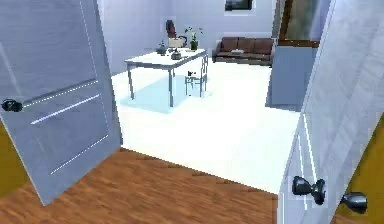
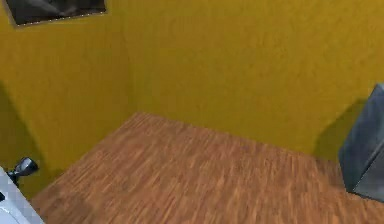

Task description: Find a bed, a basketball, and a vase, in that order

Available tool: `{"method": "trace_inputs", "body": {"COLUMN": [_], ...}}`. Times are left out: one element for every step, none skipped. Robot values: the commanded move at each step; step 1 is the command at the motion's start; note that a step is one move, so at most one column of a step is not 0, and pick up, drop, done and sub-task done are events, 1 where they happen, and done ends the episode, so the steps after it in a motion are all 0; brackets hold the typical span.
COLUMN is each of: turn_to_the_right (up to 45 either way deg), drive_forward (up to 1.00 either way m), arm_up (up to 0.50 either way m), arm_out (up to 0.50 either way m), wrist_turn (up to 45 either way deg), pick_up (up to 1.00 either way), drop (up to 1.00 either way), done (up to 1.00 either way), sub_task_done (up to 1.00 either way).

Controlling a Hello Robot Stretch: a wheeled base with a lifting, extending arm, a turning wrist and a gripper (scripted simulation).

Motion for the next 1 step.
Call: {"method": "trace_inputs", "body": {"turn_to_the_right": [0.0], "drive_forward": [0.95], "arm_up": [0.0], "arm_out": [0.0], "wrist_turn": [0.0], "pick_up": [0.0], "drop": [0.0], "done": [0.0], "sub_task_done": [0.0]}}
